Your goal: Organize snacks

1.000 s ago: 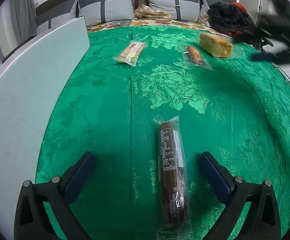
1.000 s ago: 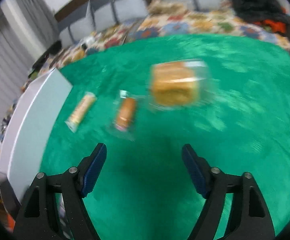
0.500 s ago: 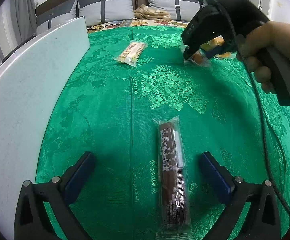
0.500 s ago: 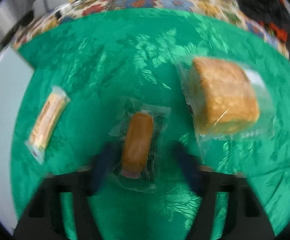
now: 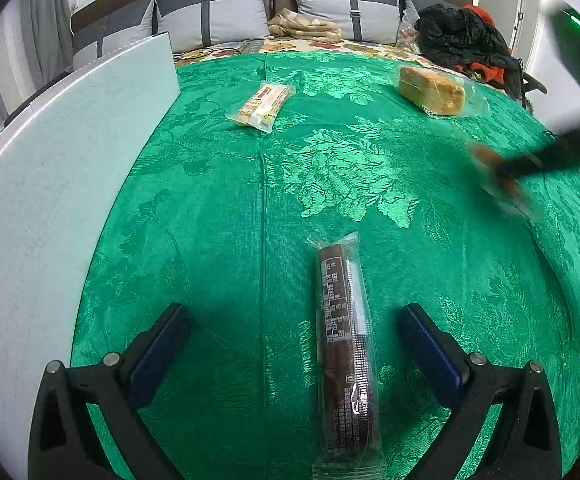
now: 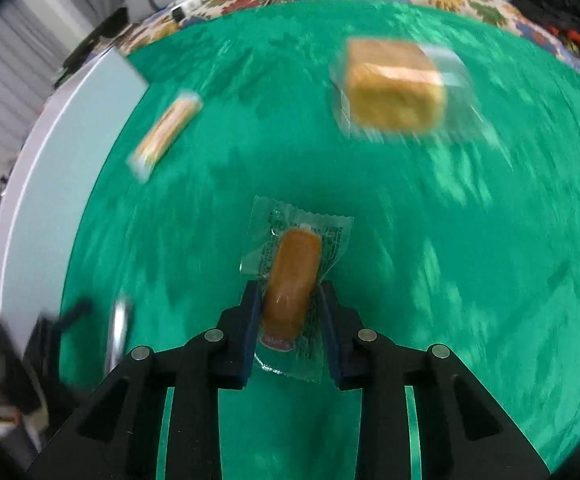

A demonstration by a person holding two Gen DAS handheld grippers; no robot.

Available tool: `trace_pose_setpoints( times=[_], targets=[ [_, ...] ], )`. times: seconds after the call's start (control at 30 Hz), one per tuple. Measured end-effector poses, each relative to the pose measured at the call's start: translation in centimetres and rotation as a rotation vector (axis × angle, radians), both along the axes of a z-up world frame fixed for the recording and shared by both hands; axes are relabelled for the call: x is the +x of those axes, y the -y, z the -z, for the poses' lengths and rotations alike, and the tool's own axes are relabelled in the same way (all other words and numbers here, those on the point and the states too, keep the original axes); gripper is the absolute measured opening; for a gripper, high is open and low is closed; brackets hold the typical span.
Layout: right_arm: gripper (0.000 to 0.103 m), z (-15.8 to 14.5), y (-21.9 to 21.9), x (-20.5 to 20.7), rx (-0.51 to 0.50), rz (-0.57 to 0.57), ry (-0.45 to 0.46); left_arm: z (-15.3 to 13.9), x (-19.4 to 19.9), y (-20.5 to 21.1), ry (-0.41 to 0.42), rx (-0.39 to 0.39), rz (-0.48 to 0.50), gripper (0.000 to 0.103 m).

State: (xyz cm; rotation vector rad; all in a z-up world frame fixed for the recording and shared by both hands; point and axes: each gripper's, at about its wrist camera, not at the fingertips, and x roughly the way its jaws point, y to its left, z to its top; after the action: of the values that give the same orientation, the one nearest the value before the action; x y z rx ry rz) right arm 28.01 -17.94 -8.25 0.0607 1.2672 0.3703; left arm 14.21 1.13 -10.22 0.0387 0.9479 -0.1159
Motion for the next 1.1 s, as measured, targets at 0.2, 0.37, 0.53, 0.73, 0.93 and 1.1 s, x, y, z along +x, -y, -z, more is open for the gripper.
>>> trace_pose_setpoints(
  times=[0.2,0.37,0.53,0.73,0.93,1.1],
  targets=[
    [0.053,0.0,5.7,-6.8,-0.018,0.038,0.090,0.0,0.0,0.0,0.000,0.000,0.000,0.103],
    [0.063,0.1,8.6,-11.4,0.040,0.162,0.215,0.0,0.0,0.0,0.000,0.000,0.000,0.103],
    [0.063,0.9,7.8,-14.0,-0.016,0.225,0.334,0.0,-0.1,0.0,0.000,0.001,0.000,0.103],
    [0.069,2.5,8.5,-14.7,-0.067,0.256,0.365,0.0,-0.1,0.0,0.000,0.001,0.000,0.103],
    [0.084,3.2,6.4,-14.5,-0.179,0.178,0.385,0.0,-0.1,0.0,0.000,0.001,-0.001,0.103],
    [0.086,3.2,6.3,-14.7,-0.183,0.176,0.384,0.0,-0.2,0.0,0.000,0.001,-0.001,0.103]
  ],
)
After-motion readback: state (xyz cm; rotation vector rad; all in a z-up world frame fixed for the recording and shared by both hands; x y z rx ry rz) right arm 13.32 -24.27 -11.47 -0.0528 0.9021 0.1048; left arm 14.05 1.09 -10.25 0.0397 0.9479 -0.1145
